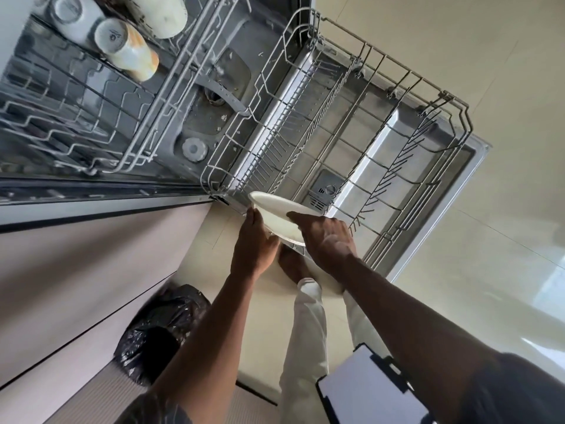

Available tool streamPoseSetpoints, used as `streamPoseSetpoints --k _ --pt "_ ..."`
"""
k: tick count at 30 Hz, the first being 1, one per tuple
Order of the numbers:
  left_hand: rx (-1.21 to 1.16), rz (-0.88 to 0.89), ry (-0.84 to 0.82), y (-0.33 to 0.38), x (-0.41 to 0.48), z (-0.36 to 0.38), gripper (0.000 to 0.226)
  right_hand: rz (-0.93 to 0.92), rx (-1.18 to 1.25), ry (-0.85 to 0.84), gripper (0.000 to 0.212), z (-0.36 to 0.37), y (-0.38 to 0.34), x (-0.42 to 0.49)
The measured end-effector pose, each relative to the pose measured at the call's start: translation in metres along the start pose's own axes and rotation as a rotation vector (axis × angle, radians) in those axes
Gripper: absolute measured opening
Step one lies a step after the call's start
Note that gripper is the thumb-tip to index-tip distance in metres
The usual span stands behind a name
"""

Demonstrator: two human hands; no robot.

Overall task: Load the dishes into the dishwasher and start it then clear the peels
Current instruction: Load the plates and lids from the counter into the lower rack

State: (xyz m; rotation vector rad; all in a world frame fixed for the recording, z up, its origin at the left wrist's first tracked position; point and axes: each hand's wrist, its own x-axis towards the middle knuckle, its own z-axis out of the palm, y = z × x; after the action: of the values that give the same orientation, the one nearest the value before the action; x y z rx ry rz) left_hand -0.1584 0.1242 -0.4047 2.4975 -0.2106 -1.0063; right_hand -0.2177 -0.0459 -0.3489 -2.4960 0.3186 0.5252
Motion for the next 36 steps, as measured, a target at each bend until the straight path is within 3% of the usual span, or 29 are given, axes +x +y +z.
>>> streamPoseSetpoints --k 5,8,14,16,20,23,25,28,33,36 --pt "-0.018 -0.017 -0.023 -0.003 0.001 -0.001 0.082 -0.018 -0.1 -0.064 0.043 0.006 -0.007 0.01" --pt "-0.031 -0.042 -0.034 -0.004 0.002 -0.002 0.078 0.057 0.009 -0.108 0.038 0.008 -0.011 0.016" --pt "-0.044 -0.097 -0.046 -0.019 0.002 0.003 0.068 -0.037 -0.142 -0.109 0.04 0.022 -0.019 0.024" --pt "-0.186 -0.227 -0.05 -0.021 0.0 0.006 0.066 -0.027 -0.141 -0.138 0.041 0.025 -0.02 0.022" --pt "-0.692 -0.484 -0.068 -0.012 -0.003 0.016 0.067 0.021 -0.099 -0.164 0.045 0.028 -0.019 0.017" --pt "-0.927 -0.559 -0.142 -0.001 0.001 0.021 0.054 0.052 -0.091 -0.142 0.043 0.027 -0.013 0.017" --pt "-1.02 -0.555 -0.14 0.013 0.003 0.02 0.034 0.057 -0.083 -0.15 0.042 0.025 -0.008 0.018" --pt "-0.972 -0.534 0.023 0.025 0.013 0.021 0.019 0.075 -0.076 -0.111 0.042 0.025 0.004 0.017" --pt "-0.697 -0.499 0.151 0.016 0.017 0.017 0.027 0.112 -0.1 -0.143 0.044 0.03 0.018 0.007" --pt "-0.542 -0.463 0.171 0.01 0.022 0.013 0.008 0.154 -0.052 -0.125 0.044 0.036 0.023 -0.005"
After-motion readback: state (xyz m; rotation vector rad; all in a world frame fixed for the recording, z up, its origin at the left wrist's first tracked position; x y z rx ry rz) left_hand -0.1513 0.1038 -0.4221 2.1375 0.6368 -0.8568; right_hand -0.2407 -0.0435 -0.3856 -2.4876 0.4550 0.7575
